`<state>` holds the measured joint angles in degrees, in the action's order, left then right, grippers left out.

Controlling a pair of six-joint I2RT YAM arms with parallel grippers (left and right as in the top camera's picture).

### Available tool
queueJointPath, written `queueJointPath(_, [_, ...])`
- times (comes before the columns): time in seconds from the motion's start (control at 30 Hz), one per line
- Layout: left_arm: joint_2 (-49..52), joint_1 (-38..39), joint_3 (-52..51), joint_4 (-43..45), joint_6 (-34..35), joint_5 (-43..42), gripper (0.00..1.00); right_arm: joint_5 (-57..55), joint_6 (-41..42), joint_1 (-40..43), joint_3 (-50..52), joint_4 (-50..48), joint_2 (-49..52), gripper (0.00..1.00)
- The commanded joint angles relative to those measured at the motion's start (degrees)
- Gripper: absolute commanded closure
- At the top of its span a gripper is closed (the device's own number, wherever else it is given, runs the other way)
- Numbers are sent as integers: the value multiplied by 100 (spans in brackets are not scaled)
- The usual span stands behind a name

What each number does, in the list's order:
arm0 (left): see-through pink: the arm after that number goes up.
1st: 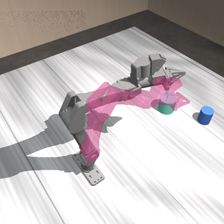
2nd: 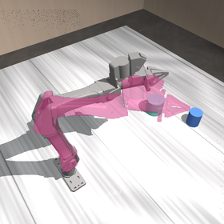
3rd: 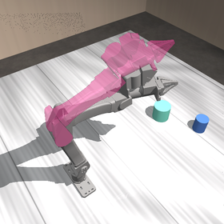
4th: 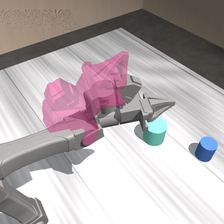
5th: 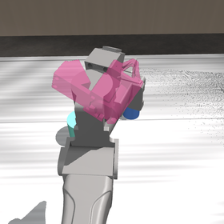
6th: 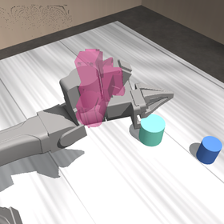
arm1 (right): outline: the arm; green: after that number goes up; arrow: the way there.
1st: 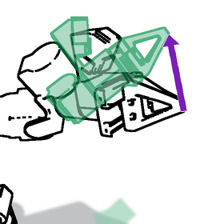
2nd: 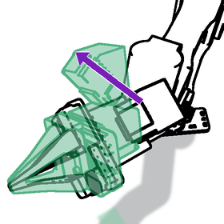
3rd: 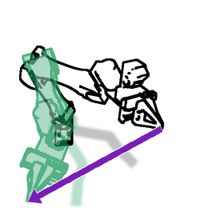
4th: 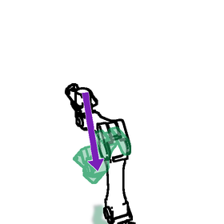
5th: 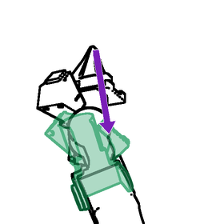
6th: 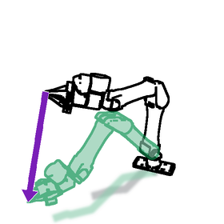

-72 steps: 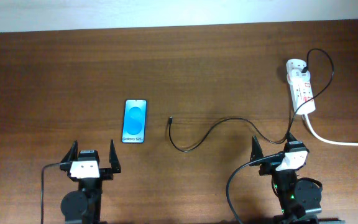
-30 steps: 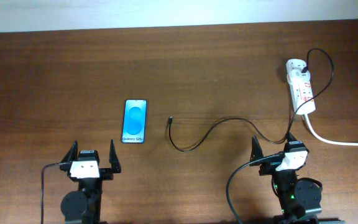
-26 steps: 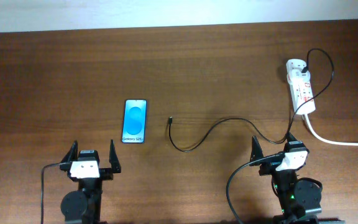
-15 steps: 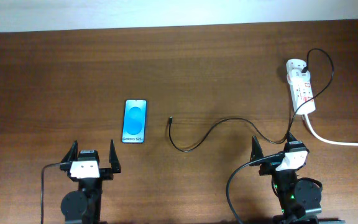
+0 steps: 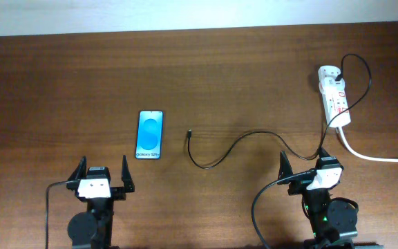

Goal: Plug charger to phone and switch on socket

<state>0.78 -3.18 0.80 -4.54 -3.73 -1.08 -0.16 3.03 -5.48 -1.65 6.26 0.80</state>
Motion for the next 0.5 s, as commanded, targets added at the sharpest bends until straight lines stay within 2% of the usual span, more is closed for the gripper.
queueJointPath(0.0, [-37, 2, -26, -11, -109, -83, 1, 7, 39, -57, 48, 13, -28, 2])
queueJointPath(0.27, [-37, 2, -26, 133, -109, -15, 1, 7, 39, -57, 48, 2, -28, 2])
queueJointPath(0.47, [-31, 2, -26, 662, -111, -385, 1, 249, 44, -57, 46, -26, -28, 2])
